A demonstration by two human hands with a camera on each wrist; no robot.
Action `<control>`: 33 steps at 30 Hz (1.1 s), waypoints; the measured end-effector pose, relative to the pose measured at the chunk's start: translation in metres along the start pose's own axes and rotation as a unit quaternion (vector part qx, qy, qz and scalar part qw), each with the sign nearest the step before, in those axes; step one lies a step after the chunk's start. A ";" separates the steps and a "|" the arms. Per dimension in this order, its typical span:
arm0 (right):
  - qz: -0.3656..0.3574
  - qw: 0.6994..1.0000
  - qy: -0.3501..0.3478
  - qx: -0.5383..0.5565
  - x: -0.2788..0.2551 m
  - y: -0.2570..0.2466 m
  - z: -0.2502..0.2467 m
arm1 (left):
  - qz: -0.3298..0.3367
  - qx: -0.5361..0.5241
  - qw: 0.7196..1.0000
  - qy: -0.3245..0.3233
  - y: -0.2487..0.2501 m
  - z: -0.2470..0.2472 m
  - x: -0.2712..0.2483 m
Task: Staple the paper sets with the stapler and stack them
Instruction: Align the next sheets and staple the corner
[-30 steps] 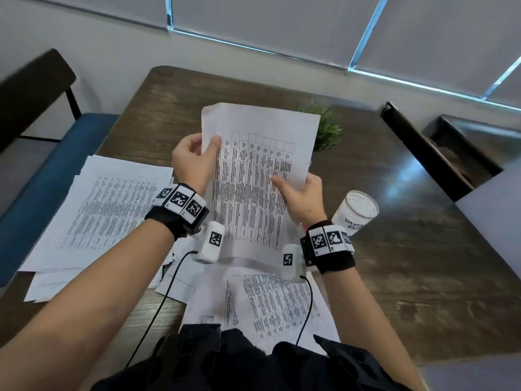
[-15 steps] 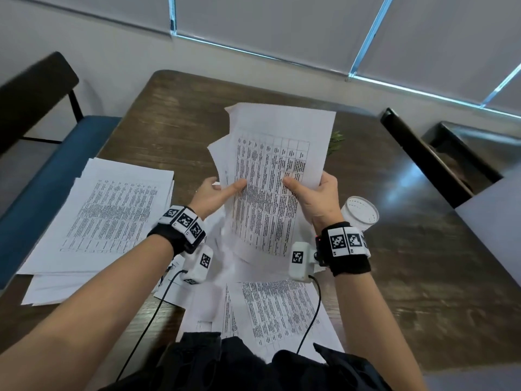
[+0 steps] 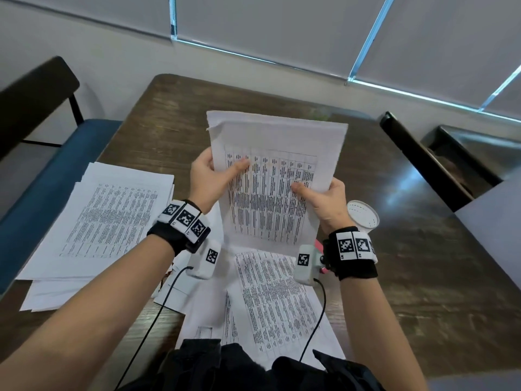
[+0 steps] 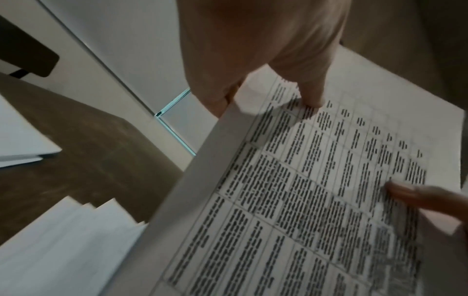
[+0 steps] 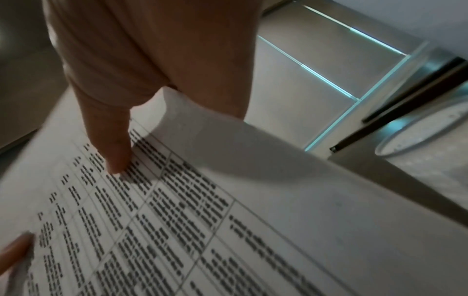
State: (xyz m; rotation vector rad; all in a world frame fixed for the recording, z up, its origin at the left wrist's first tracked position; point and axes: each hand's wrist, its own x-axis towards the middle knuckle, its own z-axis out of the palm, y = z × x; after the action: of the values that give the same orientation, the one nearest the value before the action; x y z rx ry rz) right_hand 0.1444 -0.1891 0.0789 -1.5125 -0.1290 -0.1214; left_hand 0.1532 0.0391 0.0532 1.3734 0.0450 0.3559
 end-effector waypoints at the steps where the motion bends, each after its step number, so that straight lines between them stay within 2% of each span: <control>1: -0.001 1.000 0.014 0.009 0.001 0.000 0.000 | 0.023 -0.011 1.000 -0.003 0.009 0.000 0.000; 4: 0.007 0.999 0.033 0.009 0.002 0.001 0.002 | 0.054 -0.016 0.998 -0.021 0.024 -0.001 0.001; 10: 0.031 0.999 0.033 0.025 -0.003 0.012 0.011 | 0.077 0.048 0.995 -0.036 0.026 -0.002 0.001; 17: -0.028 0.995 0.071 0.058 -0.001 0.001 0.014 | 0.148 0.067 0.985 -0.061 0.052 0.002 -0.002; 19: -0.021 0.996 0.069 0.055 -0.001 0.004 0.012 | 0.132 0.063 0.986 -0.074 0.047 -0.001 0.001; 22: 0.016 0.997 0.064 0.033 -0.006 0.018 0.013 | 0.059 0.073 0.992 -0.084 0.029 -0.004 -0.003; 25: 0.037 0.996 0.071 0.027 -0.009 0.027 0.015 | 0.028 0.087 0.994 -0.066 0.015 0.000 -0.011; 29: -0.022 0.997 0.075 0.028 -0.008 0.007 0.017 | 0.044 0.138 0.989 -0.021 0.029 0.006 -0.012; 33: -0.081 0.990 0.091 0.070 -0.003 -0.008 0.018 | 0.121 0.109 0.986 -0.031 0.053 0.017 -0.017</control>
State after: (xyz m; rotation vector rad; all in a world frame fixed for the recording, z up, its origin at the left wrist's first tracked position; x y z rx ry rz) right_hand 0.1402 -0.1719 0.0868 -1.3436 -0.1120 -0.3723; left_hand 0.1294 0.0262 0.1049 1.6115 -0.1392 0.5227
